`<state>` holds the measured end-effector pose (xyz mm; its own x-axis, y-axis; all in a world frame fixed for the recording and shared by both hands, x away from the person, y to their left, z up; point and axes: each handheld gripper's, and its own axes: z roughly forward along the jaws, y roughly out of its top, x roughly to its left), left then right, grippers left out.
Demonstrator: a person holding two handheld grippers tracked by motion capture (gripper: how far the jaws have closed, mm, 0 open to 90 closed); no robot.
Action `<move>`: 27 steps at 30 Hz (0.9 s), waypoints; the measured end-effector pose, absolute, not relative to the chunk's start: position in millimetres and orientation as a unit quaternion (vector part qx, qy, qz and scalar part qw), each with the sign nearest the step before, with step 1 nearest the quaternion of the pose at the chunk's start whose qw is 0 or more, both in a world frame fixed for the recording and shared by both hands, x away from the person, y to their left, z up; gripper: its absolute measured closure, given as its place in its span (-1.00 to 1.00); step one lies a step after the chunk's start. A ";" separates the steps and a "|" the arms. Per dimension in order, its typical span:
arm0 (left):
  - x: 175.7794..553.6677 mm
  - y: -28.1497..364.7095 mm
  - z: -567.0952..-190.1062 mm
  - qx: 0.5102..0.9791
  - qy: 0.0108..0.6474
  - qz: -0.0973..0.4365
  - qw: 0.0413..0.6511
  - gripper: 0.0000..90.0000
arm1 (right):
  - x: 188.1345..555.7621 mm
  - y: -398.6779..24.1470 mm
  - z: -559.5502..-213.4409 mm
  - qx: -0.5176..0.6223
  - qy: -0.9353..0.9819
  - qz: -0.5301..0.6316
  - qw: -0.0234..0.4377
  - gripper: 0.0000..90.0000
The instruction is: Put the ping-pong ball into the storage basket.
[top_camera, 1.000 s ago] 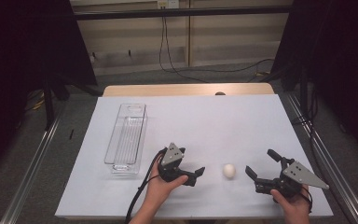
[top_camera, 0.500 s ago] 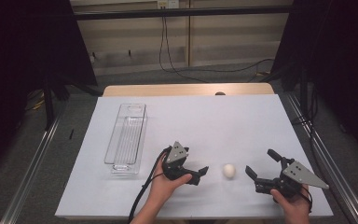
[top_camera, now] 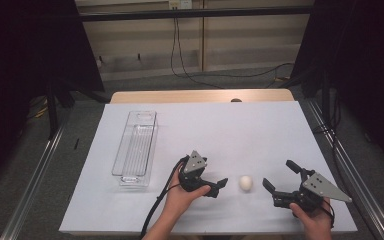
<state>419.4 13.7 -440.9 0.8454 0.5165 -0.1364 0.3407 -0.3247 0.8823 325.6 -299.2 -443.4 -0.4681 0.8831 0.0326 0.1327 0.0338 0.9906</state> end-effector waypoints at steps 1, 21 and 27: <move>419.4 13.1 -440.9 0.810 0.264 0.086 0.516 -0.95 | 325.7 -299.3 -443.4 0.396 0.641 0.571 0.327 -0.98; 420.8 -1.2 -440.5 0.815 0.257 0.082 0.514 -0.95 | 325.8 -299.5 -443.0 0.391 0.644 0.572 0.325 -0.98; 420.6 -6.6 -439.9 0.816 0.254 0.076 0.513 -0.95 | 326.1 -299.4 -443.2 0.392 0.642 0.573 0.324 -0.98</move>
